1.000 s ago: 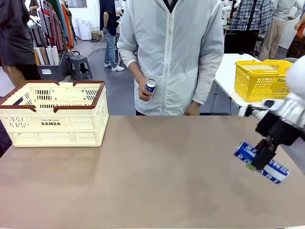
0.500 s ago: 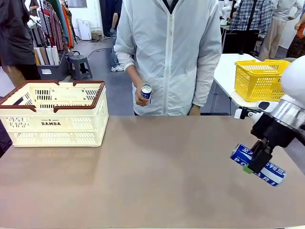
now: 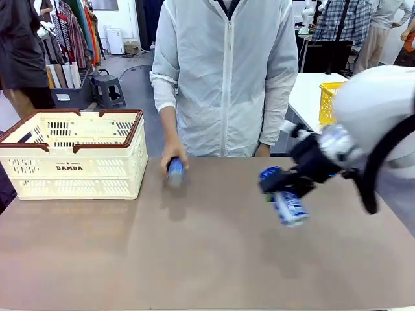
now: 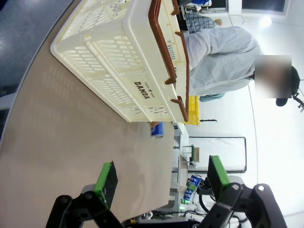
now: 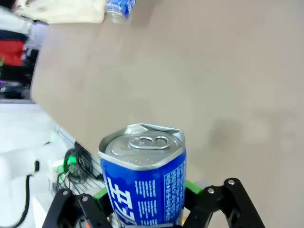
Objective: Place the drinks into the Shopping basket.
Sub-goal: Pick up one drink and place it into the Shopping basket.
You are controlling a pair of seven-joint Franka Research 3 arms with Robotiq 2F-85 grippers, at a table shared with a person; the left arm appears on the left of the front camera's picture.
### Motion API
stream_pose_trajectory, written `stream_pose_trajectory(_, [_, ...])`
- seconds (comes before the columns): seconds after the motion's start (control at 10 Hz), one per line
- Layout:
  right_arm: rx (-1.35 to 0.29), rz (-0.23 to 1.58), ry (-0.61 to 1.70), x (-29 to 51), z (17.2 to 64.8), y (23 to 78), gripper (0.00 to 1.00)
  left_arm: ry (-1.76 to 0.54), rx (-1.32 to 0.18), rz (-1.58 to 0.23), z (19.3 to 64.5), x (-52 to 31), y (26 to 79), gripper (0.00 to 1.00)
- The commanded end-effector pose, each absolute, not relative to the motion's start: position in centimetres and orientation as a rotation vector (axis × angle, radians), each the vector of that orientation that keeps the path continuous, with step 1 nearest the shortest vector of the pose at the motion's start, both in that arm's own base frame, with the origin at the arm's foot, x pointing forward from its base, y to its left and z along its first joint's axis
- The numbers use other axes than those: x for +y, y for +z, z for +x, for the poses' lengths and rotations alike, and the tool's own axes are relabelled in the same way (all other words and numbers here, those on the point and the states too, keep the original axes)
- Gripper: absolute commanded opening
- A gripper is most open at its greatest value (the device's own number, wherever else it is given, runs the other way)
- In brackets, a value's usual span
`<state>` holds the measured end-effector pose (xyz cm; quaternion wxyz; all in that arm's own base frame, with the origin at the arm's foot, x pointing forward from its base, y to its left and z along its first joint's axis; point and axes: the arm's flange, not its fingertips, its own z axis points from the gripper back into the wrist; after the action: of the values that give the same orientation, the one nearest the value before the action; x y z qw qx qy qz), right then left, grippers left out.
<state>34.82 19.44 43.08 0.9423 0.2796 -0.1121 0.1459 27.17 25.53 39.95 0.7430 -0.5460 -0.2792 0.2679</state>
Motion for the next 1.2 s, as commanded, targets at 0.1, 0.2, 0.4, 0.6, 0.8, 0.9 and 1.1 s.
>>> stream_pose_trajectory(0.1, [-0.172,0.443,0.309,22.9,37.2,42.5,0.0,0.58,-0.634,-1.211,27.3,25.5,40.0,1.0])
stream_pose_trajectory(0.2, [-0.182,0.454,0.262,16.9,36.6,43.9,0.0,0.58,-0.634,-1.211,27.3,25.5,40.0,1.0])
stream_pose_trajectory(0.4, [-0.168,0.396,0.122,4.4,33.9,45.6,0.0,0.58,-0.634,-1.211,27.3,25.5,40.0,1.0])
stream_pose_trajectory(0.6, [-0.162,0.33,-0.063,-3.3,31.4,45.2,0.0,0.58,-0.634,-1.211,27.3,25.5,40.0,1.0])
stream_pose_trajectory(0.8, [-0.174,0.283,-0.232,-7.9,29.5,43.8,0.0,0.58,-0.634,-1.211,27.3,25.5,40.0,1.0])
stream_pose_trajectory(0.9, [-0.189,0.299,-0.248,-8.1,28.9,43.4,0.0,0.58,-0.634,-1.211,27.3,25.5,40.0,1.0])
stream_pose_trajectory(1.1, [-0.188,0.296,-0.254,-5.8,28.9,43.4,0.0,0.58,-0.634,-1.211,27.3,25.5,40.0,1.0])
